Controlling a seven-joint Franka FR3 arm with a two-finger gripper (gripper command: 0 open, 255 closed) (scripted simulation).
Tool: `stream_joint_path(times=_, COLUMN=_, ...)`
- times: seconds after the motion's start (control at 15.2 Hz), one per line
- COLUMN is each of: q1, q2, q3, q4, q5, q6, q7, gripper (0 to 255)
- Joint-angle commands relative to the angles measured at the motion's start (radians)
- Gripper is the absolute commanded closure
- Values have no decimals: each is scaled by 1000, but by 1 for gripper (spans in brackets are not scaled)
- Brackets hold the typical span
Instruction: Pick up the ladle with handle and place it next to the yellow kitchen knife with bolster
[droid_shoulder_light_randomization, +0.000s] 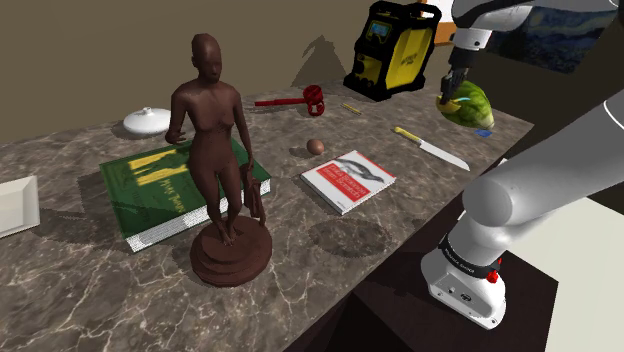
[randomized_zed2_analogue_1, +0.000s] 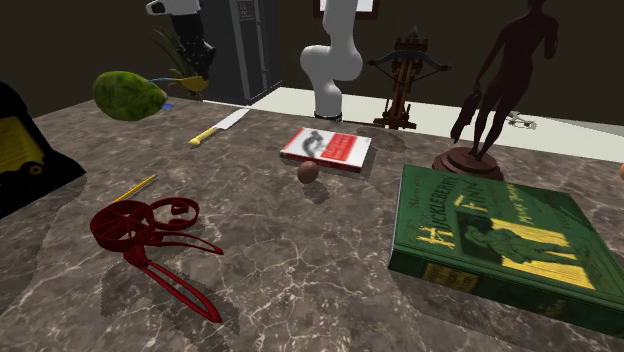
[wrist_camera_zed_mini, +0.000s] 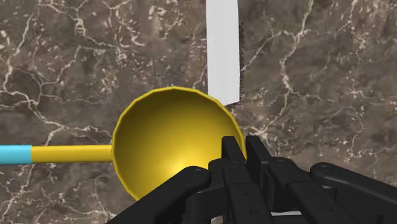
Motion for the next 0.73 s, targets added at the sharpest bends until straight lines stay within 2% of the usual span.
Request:
stream_joint_path(times=0.0, q1=-21, q2=5, q3=-36, q4=11, q5=-11, q6=-1, q7=-54, gripper=255)
stream_joint_path(times=0.33, q1=-61, q2=62, q3=-126, q4=73, q5=-15, q6=1, q7=-189, gripper=255)
stream_joint_path(times=0.66, q1=-97, q2=148, q3=-215, q4=159, q5=11, q6=3, q7=-330, gripper=255)
